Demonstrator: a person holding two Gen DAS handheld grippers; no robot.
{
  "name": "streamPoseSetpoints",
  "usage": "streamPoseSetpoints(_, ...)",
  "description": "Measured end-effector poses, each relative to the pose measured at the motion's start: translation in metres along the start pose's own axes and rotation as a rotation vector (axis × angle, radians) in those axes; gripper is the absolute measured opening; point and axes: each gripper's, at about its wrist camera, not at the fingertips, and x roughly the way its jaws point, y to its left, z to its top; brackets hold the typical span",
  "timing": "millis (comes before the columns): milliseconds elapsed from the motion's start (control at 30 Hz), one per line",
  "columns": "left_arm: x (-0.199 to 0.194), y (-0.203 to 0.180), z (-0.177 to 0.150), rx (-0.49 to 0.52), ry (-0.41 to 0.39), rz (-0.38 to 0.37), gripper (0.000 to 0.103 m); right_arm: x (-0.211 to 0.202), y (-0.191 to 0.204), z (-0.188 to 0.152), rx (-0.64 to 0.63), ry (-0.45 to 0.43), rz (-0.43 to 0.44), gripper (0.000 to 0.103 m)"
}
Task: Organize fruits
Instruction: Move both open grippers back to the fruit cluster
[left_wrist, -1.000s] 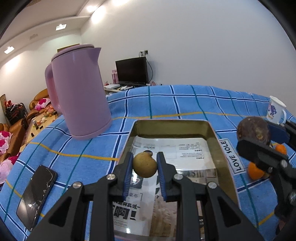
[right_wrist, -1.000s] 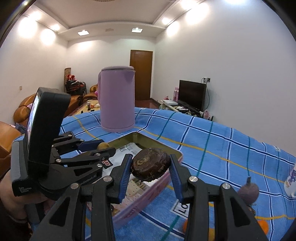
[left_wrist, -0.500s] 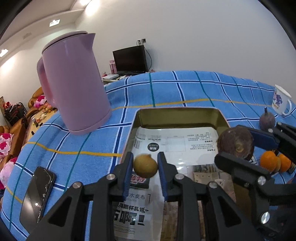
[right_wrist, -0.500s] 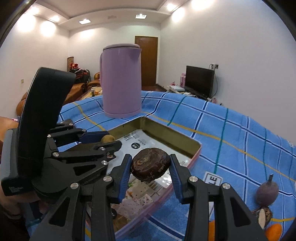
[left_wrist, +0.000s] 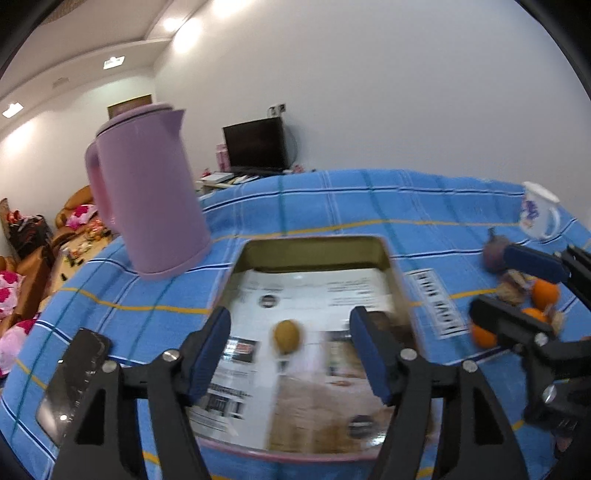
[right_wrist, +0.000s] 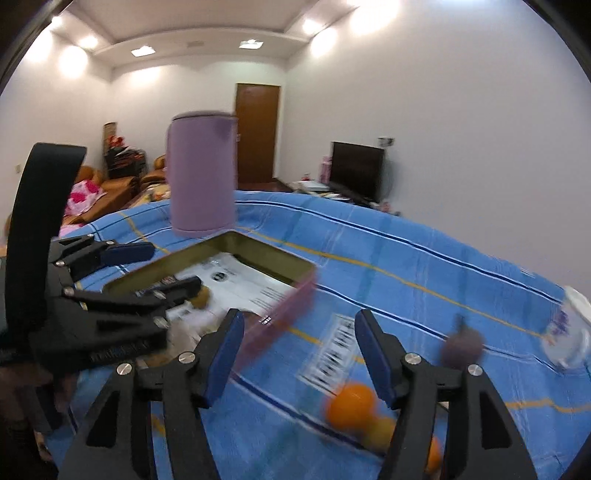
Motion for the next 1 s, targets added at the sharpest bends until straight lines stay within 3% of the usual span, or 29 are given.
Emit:
streamPoseSetpoints(200, -0.016, -0.04, 0.0, 0.024, -0.024, -0.084, 0.072, -0.044, -0.066, -0.035, 0.129, 0.041, -0.152, 0.064)
streamPoseSetpoints(333, -0.018, -0.075, 0.0, 0.076, -0.008, -0.145, 0.072, -0.051, -0.096, -0.049, 0.185, 0.089, -0.19, 0.064)
streamPoseSetpoints(500, -0.011, -0.109, 0.0, 0.142, 0.032, -0.186, 0.072, -0.044, -0.106, -0.053, 0.235, 0.143, -0.14, 0.064)
streamPoseSetpoints(667, 0.004, -0.127, 0.0, 0.167, 0.093, -0.228, 0.072, -0.035, -0.108, -0.063, 0.254, 0.219, -0.083, 0.049)
streamPoseSetpoints(900, 0.02, -0.139, -0.001, 0.185, 0.173, -0.285, 0.068, -0.021, -0.105, -0.069, 0.248, 0.299, -0.05, 0.048)
streamPoseSetpoints(1000, 0.021, -0.139, 0.001, 0.188, 0.169, -0.293, 0.067, -0.017, -0.108, -0.07, 0.259, 0.315, -0.04, 0.048)
